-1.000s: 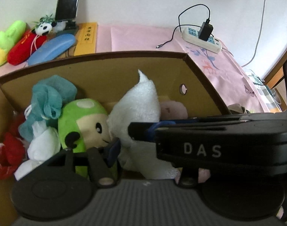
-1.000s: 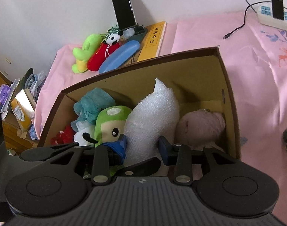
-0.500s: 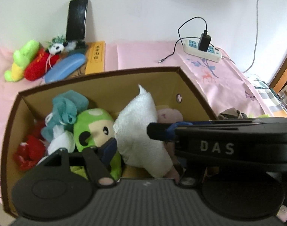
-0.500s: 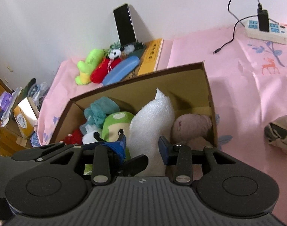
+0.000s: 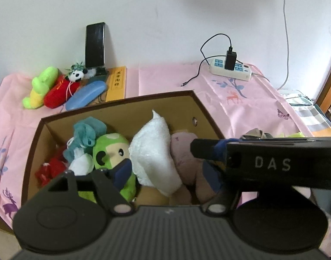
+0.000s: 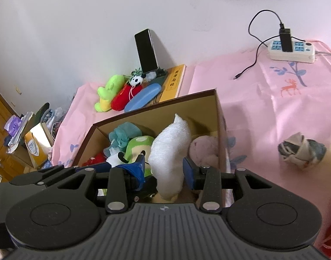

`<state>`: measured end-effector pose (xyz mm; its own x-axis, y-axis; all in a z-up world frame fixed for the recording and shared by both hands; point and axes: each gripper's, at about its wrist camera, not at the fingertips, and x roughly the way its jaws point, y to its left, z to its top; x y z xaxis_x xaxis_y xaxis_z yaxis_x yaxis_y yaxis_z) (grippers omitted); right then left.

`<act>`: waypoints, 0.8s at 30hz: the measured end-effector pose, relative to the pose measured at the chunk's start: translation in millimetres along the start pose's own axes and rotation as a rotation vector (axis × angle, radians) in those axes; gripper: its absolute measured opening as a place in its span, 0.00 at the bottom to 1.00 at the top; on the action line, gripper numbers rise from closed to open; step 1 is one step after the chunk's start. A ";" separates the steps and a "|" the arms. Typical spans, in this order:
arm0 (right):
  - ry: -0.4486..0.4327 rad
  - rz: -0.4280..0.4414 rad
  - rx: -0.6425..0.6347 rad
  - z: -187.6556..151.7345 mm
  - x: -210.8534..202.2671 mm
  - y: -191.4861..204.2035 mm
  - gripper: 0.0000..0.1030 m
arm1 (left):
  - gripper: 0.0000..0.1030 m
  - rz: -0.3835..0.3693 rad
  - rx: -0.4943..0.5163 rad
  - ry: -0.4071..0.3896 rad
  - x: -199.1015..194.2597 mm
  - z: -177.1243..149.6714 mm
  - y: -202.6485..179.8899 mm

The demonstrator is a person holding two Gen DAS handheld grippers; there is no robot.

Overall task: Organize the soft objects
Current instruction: 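Move the right gripper to the red-and-white scarf on the yellow plush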

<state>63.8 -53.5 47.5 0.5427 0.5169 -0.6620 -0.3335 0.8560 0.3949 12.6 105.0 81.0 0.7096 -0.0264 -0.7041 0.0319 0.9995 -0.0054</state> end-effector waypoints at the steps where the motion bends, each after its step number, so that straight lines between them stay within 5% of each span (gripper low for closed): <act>1: -0.001 0.000 0.001 -0.8 -3.2 -1.4 0.22 | 0.69 0.004 0.001 -0.002 -2.2 -0.2 -2.6; 24: -0.011 -0.002 0.000 -29.5 -66.0 -49.0 0.22 | 0.72 0.001 0.018 0.010 -28.3 -25.2 -82.2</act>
<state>21.6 -129.8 53.0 0.5522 0.5150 -0.6557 -0.3320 0.8572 0.3937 -27.8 24.1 83.4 0.7023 -0.0247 -0.7114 0.0435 0.9990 0.0083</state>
